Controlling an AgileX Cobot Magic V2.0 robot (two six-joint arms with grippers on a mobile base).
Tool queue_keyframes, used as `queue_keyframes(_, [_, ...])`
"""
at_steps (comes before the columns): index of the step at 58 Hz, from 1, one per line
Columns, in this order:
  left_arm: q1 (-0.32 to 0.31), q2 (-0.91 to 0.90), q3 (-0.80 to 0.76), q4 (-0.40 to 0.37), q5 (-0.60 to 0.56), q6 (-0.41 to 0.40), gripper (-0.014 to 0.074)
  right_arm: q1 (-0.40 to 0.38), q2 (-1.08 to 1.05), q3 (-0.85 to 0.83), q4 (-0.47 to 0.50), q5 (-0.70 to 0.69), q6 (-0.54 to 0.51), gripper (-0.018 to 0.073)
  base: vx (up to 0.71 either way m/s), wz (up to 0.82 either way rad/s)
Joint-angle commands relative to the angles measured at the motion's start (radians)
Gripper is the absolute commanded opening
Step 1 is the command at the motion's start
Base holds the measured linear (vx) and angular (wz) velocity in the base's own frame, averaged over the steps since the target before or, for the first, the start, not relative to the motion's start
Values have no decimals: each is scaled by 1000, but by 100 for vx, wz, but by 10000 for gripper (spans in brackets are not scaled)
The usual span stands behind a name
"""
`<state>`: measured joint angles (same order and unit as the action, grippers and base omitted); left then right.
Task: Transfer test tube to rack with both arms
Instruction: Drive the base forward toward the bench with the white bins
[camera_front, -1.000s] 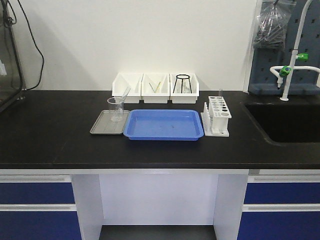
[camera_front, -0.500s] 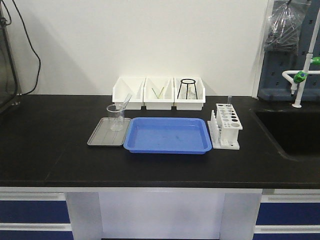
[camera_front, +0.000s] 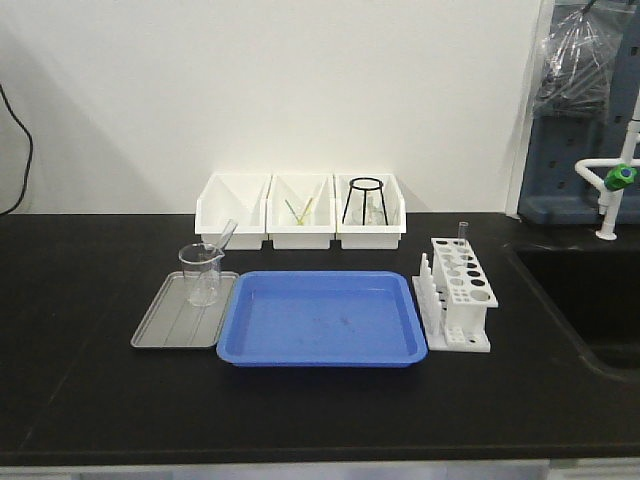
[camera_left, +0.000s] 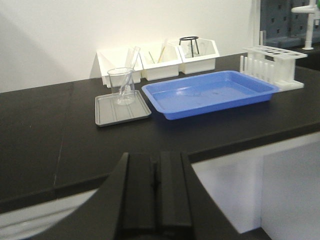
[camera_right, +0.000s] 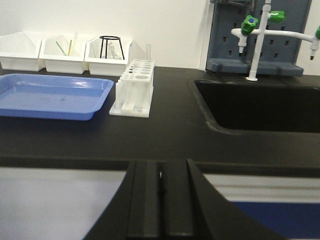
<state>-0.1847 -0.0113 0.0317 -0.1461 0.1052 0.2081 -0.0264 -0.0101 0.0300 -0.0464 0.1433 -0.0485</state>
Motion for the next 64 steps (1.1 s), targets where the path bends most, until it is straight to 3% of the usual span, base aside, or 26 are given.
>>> queue_keyframes(1, [1,-13,-30,-8,-79,-1,-7,-8,-8,19,-13,-78,-10,-11,40,4])
queue_keyframes(64, [1,-13,-30,-8,-79,-1,-7,-8,-8,19,-13,-78,-10,-11,34,2])
